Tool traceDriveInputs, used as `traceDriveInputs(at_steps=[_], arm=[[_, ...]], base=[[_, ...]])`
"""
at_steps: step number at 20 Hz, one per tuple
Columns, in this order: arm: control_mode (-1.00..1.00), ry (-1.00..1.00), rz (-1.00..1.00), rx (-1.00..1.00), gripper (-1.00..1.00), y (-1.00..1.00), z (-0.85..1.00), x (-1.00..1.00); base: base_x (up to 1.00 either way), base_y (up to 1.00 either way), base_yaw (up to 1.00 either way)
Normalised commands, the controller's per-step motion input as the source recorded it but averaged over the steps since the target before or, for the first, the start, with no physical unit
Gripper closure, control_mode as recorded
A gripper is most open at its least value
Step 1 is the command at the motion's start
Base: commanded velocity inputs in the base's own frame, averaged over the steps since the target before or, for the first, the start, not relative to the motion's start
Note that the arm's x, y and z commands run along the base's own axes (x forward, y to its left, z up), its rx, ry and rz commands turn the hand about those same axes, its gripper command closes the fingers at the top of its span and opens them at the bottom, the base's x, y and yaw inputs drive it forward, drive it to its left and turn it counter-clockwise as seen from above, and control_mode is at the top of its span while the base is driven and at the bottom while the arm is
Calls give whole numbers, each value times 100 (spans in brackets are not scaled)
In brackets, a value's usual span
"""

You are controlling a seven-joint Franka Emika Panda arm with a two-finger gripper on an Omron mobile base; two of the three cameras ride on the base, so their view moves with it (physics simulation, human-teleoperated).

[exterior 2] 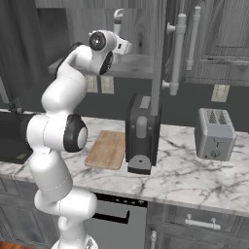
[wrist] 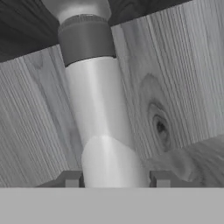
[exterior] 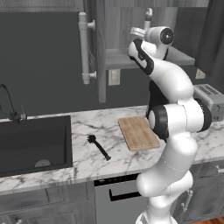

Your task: Grab the spray bottle from the cabinet, then place it next to the cutting board for sanitizing. Then grab the dish brush from the countertop next to the sink and place it next to the cutting board.

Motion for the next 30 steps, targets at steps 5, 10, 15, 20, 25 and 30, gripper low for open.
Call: traceDriveInputs(at_steps=[5, 10, 15, 20, 25, 30], arm=[[-100, 9, -5, 37, 100, 1, -1, 0], [-100, 2, -4, 23, 100, 0, 0, 0], [-100, 0, 0, 9, 100, 0, 1, 0], [-100, 0, 0, 8, 100, -2, 0, -2], [-100, -1, 0, 11, 100, -8, 0, -15], [-100, -6, -3, 14, 100, -7, 0, -41]], base=[[0, 0, 0], [0, 0, 0], [0, 0, 0], [0, 0, 0], [0, 0, 0], [0, 0, 0]])
